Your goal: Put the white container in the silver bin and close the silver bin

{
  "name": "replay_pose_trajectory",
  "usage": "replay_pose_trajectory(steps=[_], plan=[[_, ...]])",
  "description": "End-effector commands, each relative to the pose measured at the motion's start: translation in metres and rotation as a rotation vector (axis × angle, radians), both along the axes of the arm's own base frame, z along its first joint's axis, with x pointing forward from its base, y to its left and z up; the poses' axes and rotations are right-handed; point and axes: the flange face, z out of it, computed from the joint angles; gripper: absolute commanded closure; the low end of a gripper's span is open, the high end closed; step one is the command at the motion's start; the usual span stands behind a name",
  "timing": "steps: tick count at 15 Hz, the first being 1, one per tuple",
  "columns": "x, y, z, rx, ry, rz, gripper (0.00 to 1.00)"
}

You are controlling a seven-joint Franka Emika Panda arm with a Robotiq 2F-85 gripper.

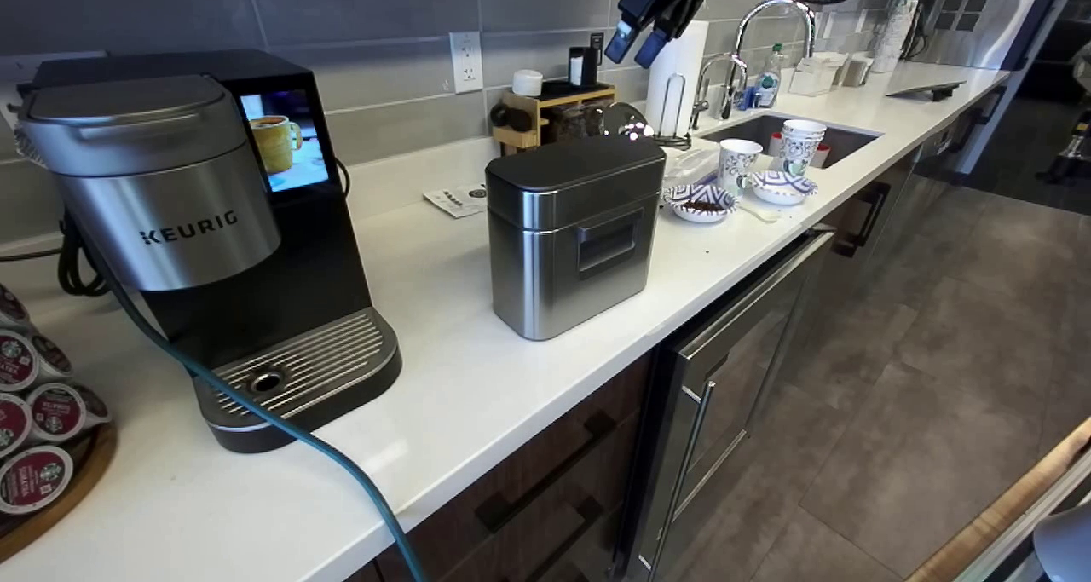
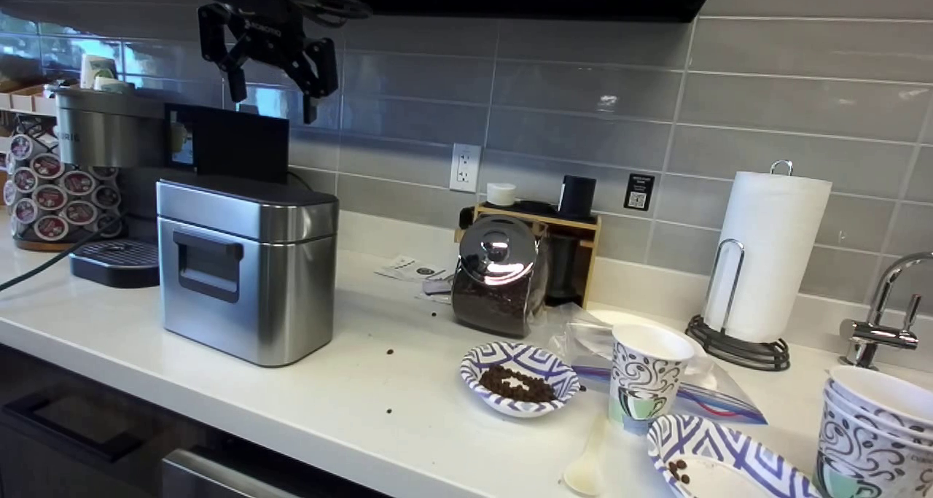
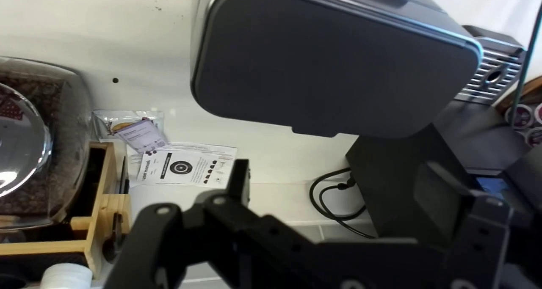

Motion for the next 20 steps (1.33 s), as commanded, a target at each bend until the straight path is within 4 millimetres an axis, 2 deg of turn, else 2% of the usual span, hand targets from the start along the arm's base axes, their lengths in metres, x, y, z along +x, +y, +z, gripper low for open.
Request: replay_pose_trajectory(steps=[1,6,11,15,20], plan=[[0.001,0.008,0.021,0.018,0.138,-0.014,0.0],[-0.006,0.008,0.05,-0.062,0.33,-0.167,0.0],[-0.01,0.013,0.07,-0.197,0.348,-0.268,0.0],[-0.01,0.021,0.075,-0.216,0.344,-0.252,0.0],[-0.011,0.021,0.074,-0.195,0.327,-0.236,0.0]])
